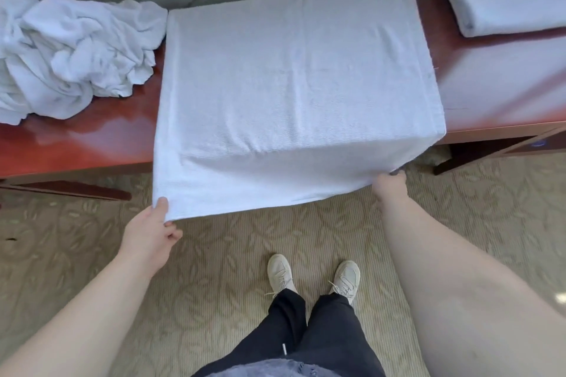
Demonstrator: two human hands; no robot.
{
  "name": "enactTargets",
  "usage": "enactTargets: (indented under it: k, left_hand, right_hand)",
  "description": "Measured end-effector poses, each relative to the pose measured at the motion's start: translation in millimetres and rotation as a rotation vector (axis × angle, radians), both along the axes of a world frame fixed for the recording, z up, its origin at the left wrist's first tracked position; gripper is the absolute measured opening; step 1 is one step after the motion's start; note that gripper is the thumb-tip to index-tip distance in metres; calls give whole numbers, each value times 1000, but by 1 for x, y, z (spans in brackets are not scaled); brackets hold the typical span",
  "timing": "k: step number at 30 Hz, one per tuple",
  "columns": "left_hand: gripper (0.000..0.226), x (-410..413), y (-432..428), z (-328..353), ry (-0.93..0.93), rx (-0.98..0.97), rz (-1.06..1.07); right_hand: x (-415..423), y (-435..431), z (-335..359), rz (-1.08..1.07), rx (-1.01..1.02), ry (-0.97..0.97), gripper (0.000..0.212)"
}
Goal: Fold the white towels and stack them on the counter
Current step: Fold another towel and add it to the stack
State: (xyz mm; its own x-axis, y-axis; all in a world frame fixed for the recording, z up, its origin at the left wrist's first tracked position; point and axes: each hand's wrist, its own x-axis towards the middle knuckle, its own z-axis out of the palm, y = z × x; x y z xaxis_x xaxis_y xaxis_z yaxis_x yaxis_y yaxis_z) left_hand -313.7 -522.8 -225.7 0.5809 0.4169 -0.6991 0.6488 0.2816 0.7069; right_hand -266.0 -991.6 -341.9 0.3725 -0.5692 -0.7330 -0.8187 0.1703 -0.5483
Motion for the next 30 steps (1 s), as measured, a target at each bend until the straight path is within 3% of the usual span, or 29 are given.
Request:
enactTargets:
  k: [3,8,11,15,19,25,30]
  left_hand:
    - [18,5,6,8,-6,-18,-28]
    - [19,6,16,10,-32,9,-48]
    - [20,5,13,8,-23,47,-60]
    - [28,1,0,10,23,227,-92]
    - [33,-3,-9,19,63,344,-83]
    - [29,-13,-14,29,59,525,-240]
    - [21,-15,-4,42,113,621,-371]
  right_hand:
    - [5,-22,1,-107,100,-139,88]
    - [18,-59,-5,-48,106,-266,78]
    - [19,-69,1,-43,119,-214,65]
    - [0,-72,17,6,83,-139,65]
    - [-33,-78,27,68,100,-116,47]
    - [-75,-75,52,139,66,-66,17]
    - [-89,-71,87,322,-48,-23,18]
